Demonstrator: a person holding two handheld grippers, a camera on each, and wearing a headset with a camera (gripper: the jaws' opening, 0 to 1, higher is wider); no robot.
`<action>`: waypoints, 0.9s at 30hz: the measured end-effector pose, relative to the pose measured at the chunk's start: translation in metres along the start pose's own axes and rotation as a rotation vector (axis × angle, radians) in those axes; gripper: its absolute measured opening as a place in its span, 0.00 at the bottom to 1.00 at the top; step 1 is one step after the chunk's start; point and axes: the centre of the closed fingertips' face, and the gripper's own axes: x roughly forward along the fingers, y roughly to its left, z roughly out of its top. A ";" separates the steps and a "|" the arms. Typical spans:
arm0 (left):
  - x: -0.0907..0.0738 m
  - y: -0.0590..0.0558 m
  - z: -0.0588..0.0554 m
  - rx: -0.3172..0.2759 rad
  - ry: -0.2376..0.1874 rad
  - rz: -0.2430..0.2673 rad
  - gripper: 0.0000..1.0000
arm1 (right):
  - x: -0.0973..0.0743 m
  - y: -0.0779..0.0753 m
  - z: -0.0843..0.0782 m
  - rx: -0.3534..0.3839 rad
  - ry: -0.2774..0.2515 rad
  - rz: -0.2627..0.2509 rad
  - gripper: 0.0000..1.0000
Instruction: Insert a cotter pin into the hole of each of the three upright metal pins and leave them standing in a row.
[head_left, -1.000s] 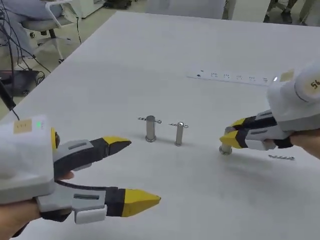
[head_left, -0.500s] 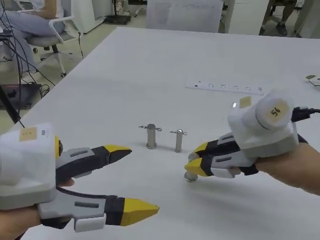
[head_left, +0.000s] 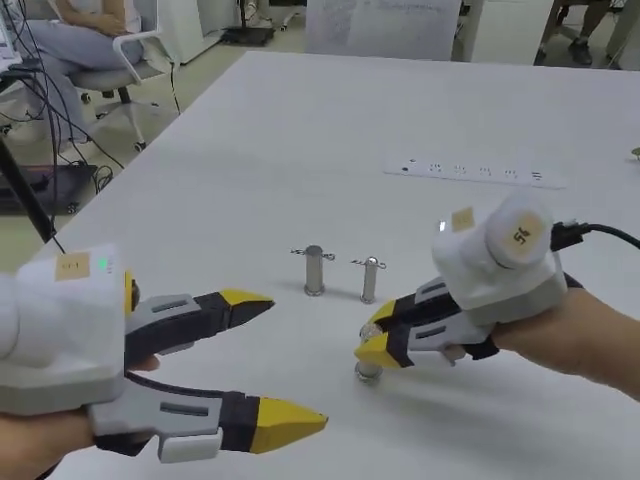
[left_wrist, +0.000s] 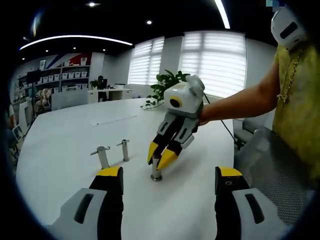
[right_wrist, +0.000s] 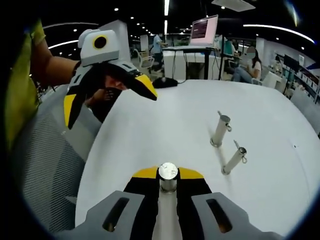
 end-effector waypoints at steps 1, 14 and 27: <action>0.000 0.000 0.000 -0.001 0.000 -0.002 0.74 | 0.000 0.000 -0.001 -0.005 -0.002 0.006 0.11; 0.002 -0.003 0.000 0.000 0.016 -0.008 0.73 | 0.000 0.006 -0.002 -0.029 -0.007 0.007 0.13; 0.004 -0.006 0.003 0.010 0.040 -0.018 0.73 | -0.001 0.009 -0.002 -0.060 -0.020 0.003 0.21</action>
